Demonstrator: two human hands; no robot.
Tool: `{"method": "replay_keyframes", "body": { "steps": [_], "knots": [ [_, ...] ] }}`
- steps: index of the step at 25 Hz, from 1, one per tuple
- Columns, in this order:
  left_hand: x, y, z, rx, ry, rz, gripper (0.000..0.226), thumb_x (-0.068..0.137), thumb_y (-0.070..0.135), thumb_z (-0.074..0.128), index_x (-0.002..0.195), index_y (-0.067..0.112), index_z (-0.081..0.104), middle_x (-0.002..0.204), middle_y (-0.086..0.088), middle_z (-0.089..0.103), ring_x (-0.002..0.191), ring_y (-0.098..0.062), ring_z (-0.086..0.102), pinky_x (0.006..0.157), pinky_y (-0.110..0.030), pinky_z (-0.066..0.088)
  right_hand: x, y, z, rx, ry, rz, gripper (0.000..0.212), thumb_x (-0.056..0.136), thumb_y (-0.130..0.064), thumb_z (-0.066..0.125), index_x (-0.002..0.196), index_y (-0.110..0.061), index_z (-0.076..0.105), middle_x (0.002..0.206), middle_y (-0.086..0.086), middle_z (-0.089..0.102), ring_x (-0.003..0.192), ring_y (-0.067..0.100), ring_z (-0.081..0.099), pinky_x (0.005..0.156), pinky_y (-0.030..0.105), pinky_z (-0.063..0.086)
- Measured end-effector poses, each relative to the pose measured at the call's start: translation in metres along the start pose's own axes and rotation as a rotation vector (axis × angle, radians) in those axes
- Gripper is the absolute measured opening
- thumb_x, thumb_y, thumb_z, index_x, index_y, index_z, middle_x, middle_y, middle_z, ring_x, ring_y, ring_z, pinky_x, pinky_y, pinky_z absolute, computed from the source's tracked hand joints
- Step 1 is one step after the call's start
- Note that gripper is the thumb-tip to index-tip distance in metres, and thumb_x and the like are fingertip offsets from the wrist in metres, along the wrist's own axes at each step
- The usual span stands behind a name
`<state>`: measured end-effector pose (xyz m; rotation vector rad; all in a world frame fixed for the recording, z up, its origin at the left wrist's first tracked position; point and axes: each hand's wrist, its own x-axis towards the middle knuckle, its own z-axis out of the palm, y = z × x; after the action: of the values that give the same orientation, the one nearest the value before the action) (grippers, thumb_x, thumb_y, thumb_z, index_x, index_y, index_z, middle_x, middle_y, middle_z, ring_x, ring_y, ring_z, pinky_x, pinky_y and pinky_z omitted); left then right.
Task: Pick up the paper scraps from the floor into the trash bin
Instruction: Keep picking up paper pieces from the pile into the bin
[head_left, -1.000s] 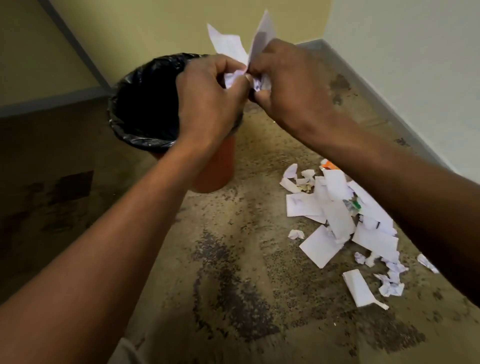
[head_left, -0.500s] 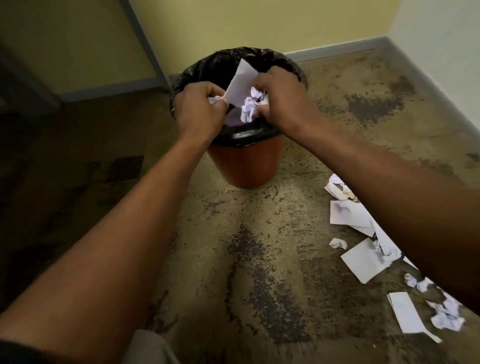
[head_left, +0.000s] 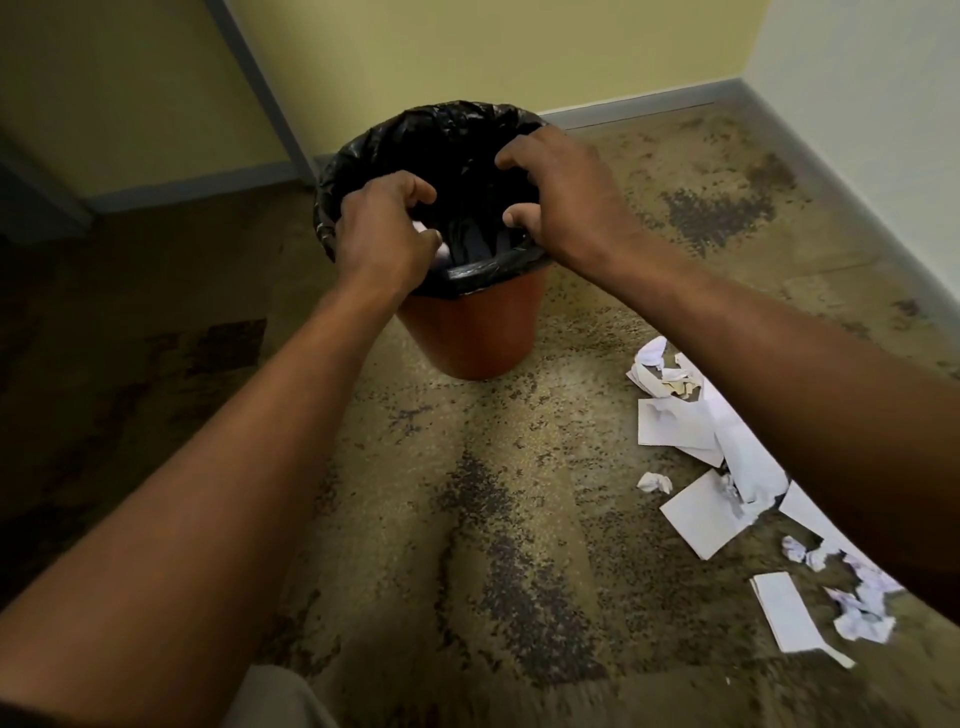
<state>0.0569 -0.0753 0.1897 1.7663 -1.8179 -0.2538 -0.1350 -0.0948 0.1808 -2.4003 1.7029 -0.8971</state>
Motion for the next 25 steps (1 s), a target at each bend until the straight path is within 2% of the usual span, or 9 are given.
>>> {"method": "replay_keyframes", "body": {
  "steps": [3, 5, 9, 12, 14, 16, 20, 22, 25],
  "knots": [
    [-0.001, 0.023, 0.005, 0.157, -0.027, 0.118, 0.04, 0.089, 0.015, 0.074, 0.128, 0.019, 0.065, 0.132, -0.007, 0.062, 0.123, -0.028, 0.057, 0.102, -0.042, 0.05, -0.011, 0.005, -0.016, -0.001, 0.026, -0.006, 0.047, 0.079, -0.021, 0.074, 0.122, -0.016, 0.057, 0.12, 0.008, 0.057, 0.106, 0.024, 0.055, 0.082, 0.027, 0.038],
    [-0.005, 0.043, 0.013, 0.216, -0.019, 0.267, 0.035, 0.087, 0.017, 0.073, 0.122, 0.018, 0.069, 0.121, -0.008, 0.066, 0.118, -0.03, 0.057, 0.096, -0.047, 0.052, -0.023, 0.011, -0.026, -0.012, 0.039, -0.002, 0.045, 0.081, -0.023, 0.073, 0.122, -0.016, 0.057, 0.119, 0.008, 0.058, 0.106, 0.024, 0.055, 0.082, 0.027, 0.038],
    [-0.03, 0.09, 0.041, 0.243, 0.122, 0.53, 0.018, 0.088, 0.015, 0.066, 0.104, 0.017, 0.074, 0.101, -0.002, 0.069, 0.109, -0.031, 0.049, 0.08, -0.045, 0.045, -0.065, 0.034, -0.044, -0.07, 0.103, 0.086, 0.037, 0.087, -0.028, 0.065, 0.122, -0.02, 0.056, 0.117, 0.004, 0.06, 0.103, 0.024, 0.058, 0.082, 0.035, 0.05],
    [-0.056, 0.117, 0.067, 0.213, 0.118, 0.618, 0.035, 0.087, 0.012, 0.064, 0.121, 0.022, 0.067, 0.111, 0.002, 0.062, 0.112, -0.028, 0.043, 0.079, -0.037, 0.037, -0.107, 0.061, -0.06, -0.156, 0.109, 0.189, 0.036, 0.088, -0.031, 0.063, 0.122, -0.023, 0.055, 0.118, 0.001, 0.06, 0.102, 0.024, 0.06, 0.078, 0.042, 0.054],
    [-0.073, 0.127, 0.092, 0.186, -0.044, 0.665, 0.051, 0.085, 0.011, 0.065, 0.134, 0.023, 0.057, 0.122, -0.001, 0.057, 0.112, -0.027, 0.044, 0.085, -0.04, 0.043, -0.146, 0.085, -0.067, -0.205, 0.046, 0.295, 0.038, 0.088, -0.03, 0.063, 0.124, -0.025, 0.054, 0.122, 0.0, 0.06, 0.103, 0.023, 0.06, 0.081, 0.04, 0.054],
    [-0.091, 0.13, 0.12, 0.174, -0.293, 0.631, 0.065, 0.086, 0.013, 0.068, 0.146, 0.023, 0.043, 0.136, -0.006, 0.048, 0.113, -0.029, 0.051, 0.089, -0.042, 0.049, -0.191, 0.109, -0.068, -0.214, -0.062, 0.392, 0.041, 0.088, -0.029, 0.064, 0.127, -0.024, 0.052, 0.127, 0.001, 0.058, 0.108, 0.024, 0.059, 0.086, 0.04, 0.052],
    [-0.121, 0.122, 0.177, 0.287, -0.751, 0.497, 0.098, 0.079, 0.028, 0.08, 0.155, 0.024, 0.018, 0.16, -0.011, 0.018, 0.115, -0.037, 0.06, 0.087, -0.042, 0.055, -0.272, 0.146, -0.061, -0.204, -0.45, 0.661, 0.071, 0.083, -0.036, 0.07, 0.142, -0.022, 0.034, 0.142, 0.005, 0.043, 0.124, 0.027, 0.05, 0.095, 0.042, 0.048],
    [-0.131, 0.115, 0.203, 0.376, -0.869, 0.493, 0.11, 0.075, 0.035, 0.083, 0.157, 0.023, 0.011, 0.165, -0.009, 0.004, 0.118, -0.038, 0.06, 0.086, -0.043, 0.056, -0.302, 0.159, -0.055, -0.242, -0.619, 0.752, 0.095, 0.076, -0.043, 0.076, 0.149, -0.021, 0.02, 0.147, 0.005, 0.035, 0.126, 0.027, 0.048, 0.094, 0.041, 0.047],
    [-0.143, 0.105, 0.236, 0.465, -0.95, 0.517, 0.116, 0.074, 0.041, 0.084, 0.158, 0.022, 0.007, 0.167, -0.01, -0.002, 0.125, -0.04, 0.056, 0.091, -0.045, 0.055, -0.328, 0.176, -0.048, -0.283, -0.714, 0.786, 0.116, 0.068, -0.048, 0.081, 0.153, -0.021, 0.007, 0.152, 0.008, 0.026, 0.128, 0.031, 0.045, 0.095, 0.042, 0.049]
  ]
}}
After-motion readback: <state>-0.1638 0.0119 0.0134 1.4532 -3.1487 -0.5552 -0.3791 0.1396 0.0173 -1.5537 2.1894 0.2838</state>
